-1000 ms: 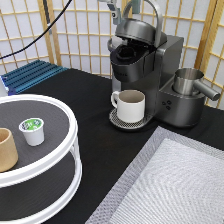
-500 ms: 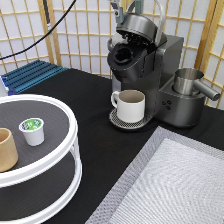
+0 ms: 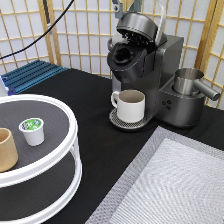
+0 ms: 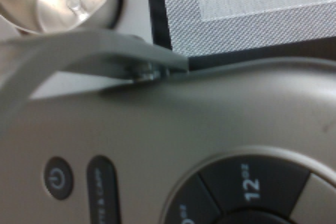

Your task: Make coffee

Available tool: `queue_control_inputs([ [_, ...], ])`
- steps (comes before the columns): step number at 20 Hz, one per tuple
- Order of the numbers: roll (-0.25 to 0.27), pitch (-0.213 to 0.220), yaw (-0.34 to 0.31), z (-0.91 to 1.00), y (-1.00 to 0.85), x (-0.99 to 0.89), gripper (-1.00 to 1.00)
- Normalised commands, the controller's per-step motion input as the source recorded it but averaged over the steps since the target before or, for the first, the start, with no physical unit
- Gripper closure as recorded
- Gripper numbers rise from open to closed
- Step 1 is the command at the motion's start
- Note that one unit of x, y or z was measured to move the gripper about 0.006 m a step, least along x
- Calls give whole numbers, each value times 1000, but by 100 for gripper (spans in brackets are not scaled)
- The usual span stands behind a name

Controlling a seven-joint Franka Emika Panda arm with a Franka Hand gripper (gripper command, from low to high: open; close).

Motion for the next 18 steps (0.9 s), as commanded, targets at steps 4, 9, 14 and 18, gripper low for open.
queue_control_inputs([
  [4, 143, 125, -5, 990, -750, 7, -100],
  [9, 156, 78, 0, 758, -946, 0, -100],
  [14, 145, 16, 0, 416, -1000, 5, -100],
  [18, 125, 7, 0, 263, -1000, 41, -100],
])
